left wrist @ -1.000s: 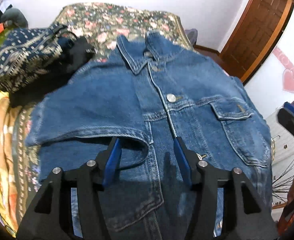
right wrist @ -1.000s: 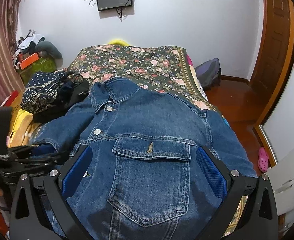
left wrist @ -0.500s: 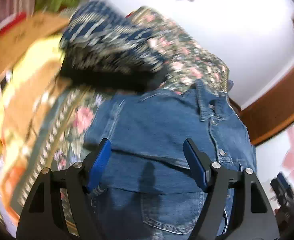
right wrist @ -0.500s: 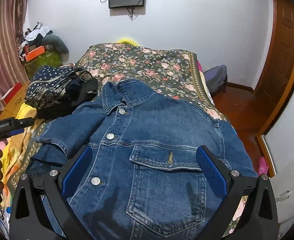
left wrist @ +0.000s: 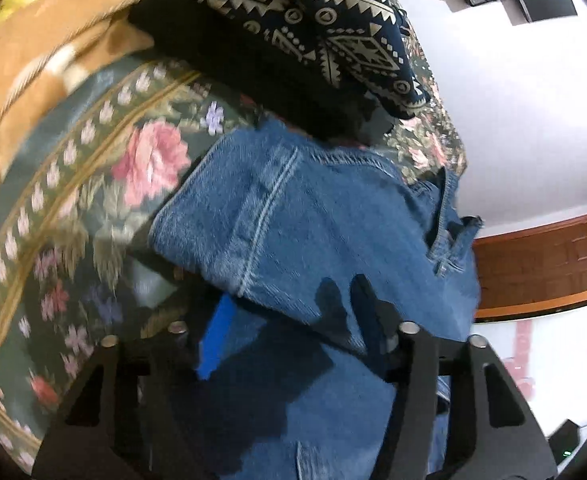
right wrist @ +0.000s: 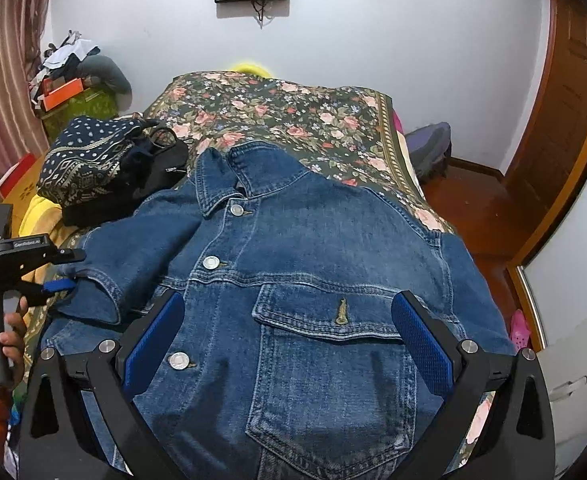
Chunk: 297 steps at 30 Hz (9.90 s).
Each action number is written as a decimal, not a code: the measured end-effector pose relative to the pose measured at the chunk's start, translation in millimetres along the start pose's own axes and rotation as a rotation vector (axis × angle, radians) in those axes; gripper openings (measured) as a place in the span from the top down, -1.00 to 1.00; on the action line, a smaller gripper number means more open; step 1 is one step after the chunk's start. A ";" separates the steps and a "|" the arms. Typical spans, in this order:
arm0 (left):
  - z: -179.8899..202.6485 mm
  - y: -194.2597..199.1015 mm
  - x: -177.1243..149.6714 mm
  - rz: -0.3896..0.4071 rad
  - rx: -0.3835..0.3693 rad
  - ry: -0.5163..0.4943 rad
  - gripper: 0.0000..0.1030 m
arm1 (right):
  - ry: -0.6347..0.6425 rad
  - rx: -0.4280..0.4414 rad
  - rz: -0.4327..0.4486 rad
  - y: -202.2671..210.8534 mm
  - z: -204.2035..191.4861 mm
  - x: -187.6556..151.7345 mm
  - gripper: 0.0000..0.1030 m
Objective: Fold large clothes
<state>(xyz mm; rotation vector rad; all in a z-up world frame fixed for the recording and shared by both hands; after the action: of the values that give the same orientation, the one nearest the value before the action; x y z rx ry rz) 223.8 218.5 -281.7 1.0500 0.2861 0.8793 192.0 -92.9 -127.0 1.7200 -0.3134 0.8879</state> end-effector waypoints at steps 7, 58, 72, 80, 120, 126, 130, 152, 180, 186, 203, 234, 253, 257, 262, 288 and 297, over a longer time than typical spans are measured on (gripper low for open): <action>52.2 24.5 2.5 0.206 0.198 -0.270 0.95 | -0.022 -0.018 0.017 8.9 14.3 0.2 -0.99; 217.4 71.0 -130.7 0.425 0.202 -0.969 -0.65 | -0.343 0.194 -0.055 -12.8 94.3 -20.9 -0.60; 127.7 39.8 -83.7 0.262 0.264 -0.716 -0.65 | -0.248 0.171 -0.022 -10.4 69.9 -3.9 0.63; 136.5 41.9 -96.8 0.263 0.237 -0.751 -0.65 | -0.125 0.041 0.166 36.2 76.5 40.3 0.97; 223.4 14.8 -148.9 0.257 0.207 -0.891 -0.65 | -1.007 0.218 0.049 0.7 290.4 -119.0 -0.38; 214.0 11.0 -145.4 0.256 0.228 -0.870 -0.65 | -0.981 0.052 0.014 -20.1 306.7 -115.5 -0.23; 208.7 13.8 -145.0 0.271 0.246 -0.883 -0.65 | -0.995 -0.019 0.015 -15.3 314.4 -108.0 0.46; 189.5 57.4 -131.3 0.370 0.182 -0.860 -0.65 | -0.267 0.281 0.141 23.4 80.5 45.9 0.80; 195.9 56.9 -132.6 0.385 0.177 -0.866 -0.65 | -0.301 0.231 0.088 40.8 92.7 19.4 -0.01; 204.7 44.2 -132.2 0.363 0.179 -0.868 -0.65 | -0.523 0.177 0.094 32.4 151.3 6.2 -0.05; 203.3 17.8 -121.2 0.305 0.190 -0.825 -0.65 | -0.893 0.251 0.020 -54.7 219.0 -27.6 -0.05; 100.5 132.0 -54.1 0.431 0.052 -0.552 -0.65 | -0.063 0.487 0.030 -24.8 -68.9 94.1 0.86; 36.4 90.8 -51.5 0.254 0.121 -0.420 -0.65 | 0.083 0.497 -0.344 -78.5 -114.3 19.5 0.29; 58.3 75.8 -62.5 0.227 0.128 -0.488 -0.65 | 0.050 0.456 -0.231 -51.5 -87.3 37.0 0.15; 88.4 53.3 -81.3 0.200 0.174 -0.613 -0.65 | 0.005 0.336 -0.135 -30.5 -39.7 45.3 0.10; 145.0 80.4 -27.9 0.287 0.142 -0.703 0.87 | -0.317 0.101 -0.075 5.7 127.0 0.5 0.09; 91.2 30.3 -43.3 0.164 0.264 -0.711 0.68 | -0.308 0.107 -0.133 -18.8 116.3 -16.2 0.05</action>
<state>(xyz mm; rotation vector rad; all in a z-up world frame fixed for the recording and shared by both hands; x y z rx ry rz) 235.3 134.7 -218.8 1.5768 -0.2933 0.5690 239.0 -196.1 -162.9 1.9557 -0.3552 0.5502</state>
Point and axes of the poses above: each gripper's, at about its wrist camera, not at the fingertips, and y roughly against the way its jaws point, z to its right, x to its top, the point moved 3 cm from there along -y, roughly the way its jaws point, and after that the axes turned 11 degrees about x, right-handed, at the moved point
